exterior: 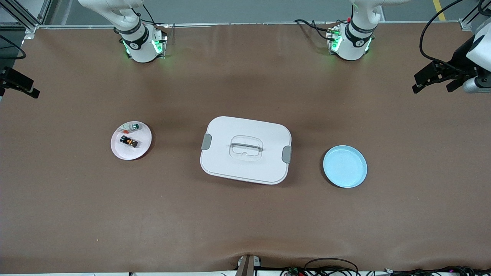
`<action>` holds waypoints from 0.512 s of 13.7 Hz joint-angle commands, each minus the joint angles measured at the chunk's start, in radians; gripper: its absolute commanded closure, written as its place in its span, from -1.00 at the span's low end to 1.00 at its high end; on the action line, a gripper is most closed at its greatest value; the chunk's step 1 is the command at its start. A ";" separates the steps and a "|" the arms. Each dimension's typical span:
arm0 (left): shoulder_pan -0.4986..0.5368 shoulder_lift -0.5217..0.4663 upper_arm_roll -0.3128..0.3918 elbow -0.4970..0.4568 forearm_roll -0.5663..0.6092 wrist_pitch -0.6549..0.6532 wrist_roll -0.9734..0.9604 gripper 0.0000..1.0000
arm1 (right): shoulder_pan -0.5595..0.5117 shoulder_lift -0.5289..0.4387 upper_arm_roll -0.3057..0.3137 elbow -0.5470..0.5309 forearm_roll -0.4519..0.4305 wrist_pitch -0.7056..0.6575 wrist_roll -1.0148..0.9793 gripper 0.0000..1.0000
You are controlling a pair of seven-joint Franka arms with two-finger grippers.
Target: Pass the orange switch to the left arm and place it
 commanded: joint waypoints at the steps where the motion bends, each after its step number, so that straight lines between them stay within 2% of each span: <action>1: 0.005 0.010 -0.005 0.024 -0.002 -0.019 0.012 -1.00 | 0.005 -0.026 0.002 -0.022 0.004 0.005 0.018 -1.00; 7: 0.005 0.011 -0.005 0.029 -0.002 -0.019 0.012 -1.00 | 0.005 -0.026 0.002 -0.022 0.004 0.004 0.015 -1.00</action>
